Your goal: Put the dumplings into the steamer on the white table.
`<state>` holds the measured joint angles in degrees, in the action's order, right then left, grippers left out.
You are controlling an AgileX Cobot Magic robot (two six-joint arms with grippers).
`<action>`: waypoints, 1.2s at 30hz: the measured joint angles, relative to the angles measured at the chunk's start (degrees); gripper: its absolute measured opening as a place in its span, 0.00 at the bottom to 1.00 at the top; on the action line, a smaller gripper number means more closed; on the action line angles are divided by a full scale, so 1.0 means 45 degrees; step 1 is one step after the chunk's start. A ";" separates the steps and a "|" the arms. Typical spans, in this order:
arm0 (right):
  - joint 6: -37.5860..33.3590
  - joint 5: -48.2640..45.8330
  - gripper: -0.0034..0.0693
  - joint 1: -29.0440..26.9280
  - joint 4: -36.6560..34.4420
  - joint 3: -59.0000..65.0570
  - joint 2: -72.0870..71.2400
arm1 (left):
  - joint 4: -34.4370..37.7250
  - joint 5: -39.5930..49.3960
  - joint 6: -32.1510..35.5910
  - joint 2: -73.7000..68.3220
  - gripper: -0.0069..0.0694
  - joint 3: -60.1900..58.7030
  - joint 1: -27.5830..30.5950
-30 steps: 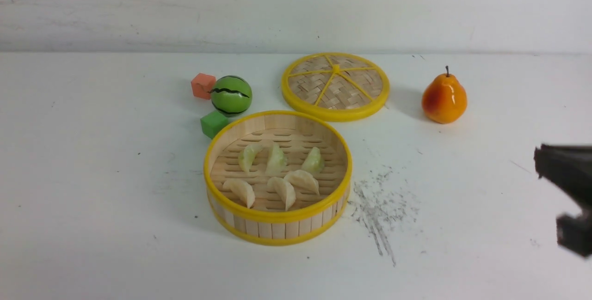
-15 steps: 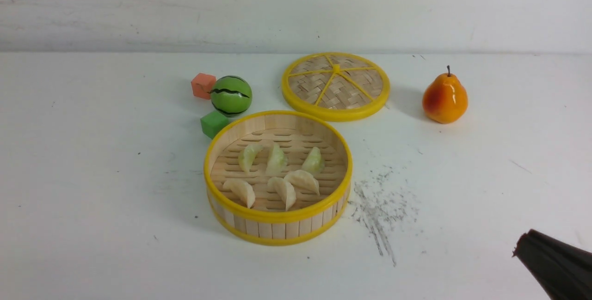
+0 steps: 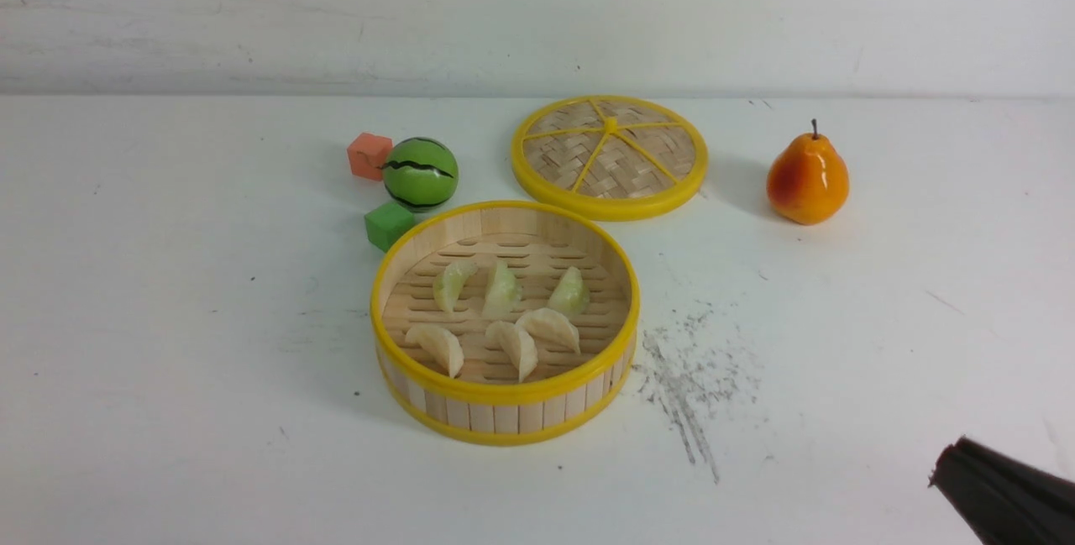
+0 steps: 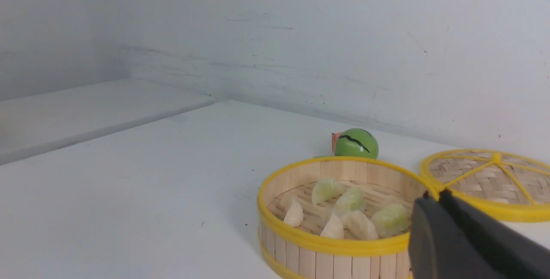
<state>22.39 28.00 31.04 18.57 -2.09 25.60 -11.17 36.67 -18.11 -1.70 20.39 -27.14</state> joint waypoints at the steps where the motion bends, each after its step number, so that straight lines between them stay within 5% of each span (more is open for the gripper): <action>1: -0.0051 0.0143 0.05 0.0000 -0.0011 0.0320 -0.0172 | 0.0000 0.0000 0.0000 0.0000 0.25 0.0000 0.0000; 9: -0.1416 -0.1613 0.06 -0.0805 -0.0540 0.0803 -0.3990 | 0.0011 0.0018 0.0000 0.0000 0.25 0.0000 0.0000; 17: -0.2252 -0.7064 0.07 -0.4888 -0.4548 0.0803 -0.5811 | 0.0058 0.0110 0.0000 0.0000 0.25 0.0000 0.0000; 22: -0.2326 -1.0054 0.08 -0.6527 -0.4977 0.0803 -0.5811 | 0.0058 0.0110 0.0000 -0.0013 0.26 0.0000 0.0000; 36: -0.2358 -1.1121 0.10 -0.6758 -0.4266 0.0696 -0.5811 | 0.0058 0.0110 0.0000 -0.0013 0.28 0.0000 0.0000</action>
<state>11.78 -22.05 0.63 -0.63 1.04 -0.55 -10.91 37.16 -18.11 -1.76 20.39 -27.14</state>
